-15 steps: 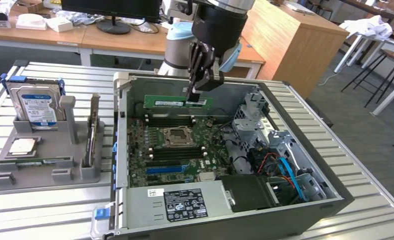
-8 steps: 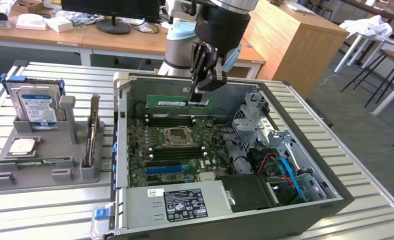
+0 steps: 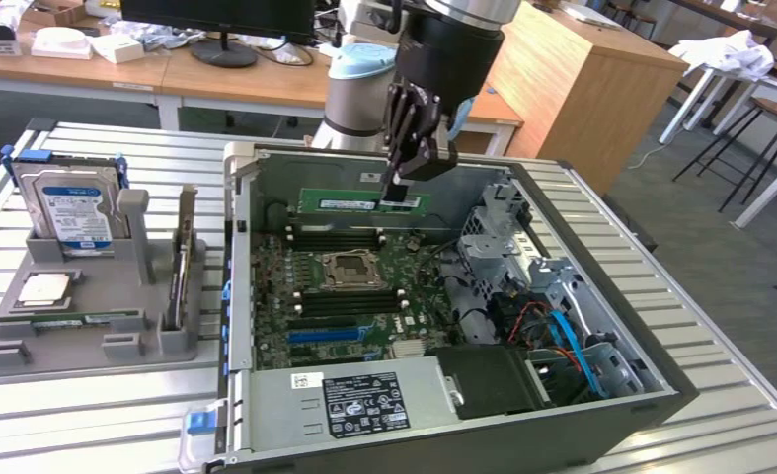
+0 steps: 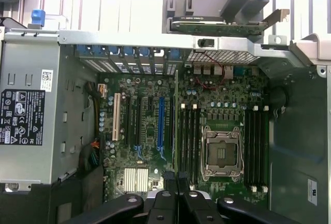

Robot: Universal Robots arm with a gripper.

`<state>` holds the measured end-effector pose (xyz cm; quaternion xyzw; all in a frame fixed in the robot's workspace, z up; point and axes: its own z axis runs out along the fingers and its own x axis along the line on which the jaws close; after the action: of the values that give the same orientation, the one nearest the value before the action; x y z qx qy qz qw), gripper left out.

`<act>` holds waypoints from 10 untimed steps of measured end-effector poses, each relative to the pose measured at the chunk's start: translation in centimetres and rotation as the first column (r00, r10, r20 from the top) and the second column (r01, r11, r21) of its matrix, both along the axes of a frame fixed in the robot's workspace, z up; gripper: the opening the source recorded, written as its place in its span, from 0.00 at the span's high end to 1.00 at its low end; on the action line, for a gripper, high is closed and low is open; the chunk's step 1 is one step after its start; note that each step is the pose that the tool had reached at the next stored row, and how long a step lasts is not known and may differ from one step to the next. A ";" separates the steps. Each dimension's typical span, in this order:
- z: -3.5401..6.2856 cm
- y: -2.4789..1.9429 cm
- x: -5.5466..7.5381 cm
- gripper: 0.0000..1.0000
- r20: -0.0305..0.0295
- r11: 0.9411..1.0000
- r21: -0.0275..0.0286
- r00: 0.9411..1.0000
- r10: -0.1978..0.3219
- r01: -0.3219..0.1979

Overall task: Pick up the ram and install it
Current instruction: 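Pick up the ram and move it above insertion slot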

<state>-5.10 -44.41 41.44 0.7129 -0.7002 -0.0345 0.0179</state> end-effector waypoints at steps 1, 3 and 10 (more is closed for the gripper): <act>0.00 0.00 0.1 0.89 0.000 1.000 0.000 1.000 0.000 0.000; 0.00 0.00 0.3 0.89 0.000 1.000 0.000 1.000 0.000 0.000; 0.00 0.00 0.9 0.89 -0.001 1.000 0.000 1.000 0.000 0.000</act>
<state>-4.22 -44.41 41.44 0.7129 -0.7002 -0.0347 0.0181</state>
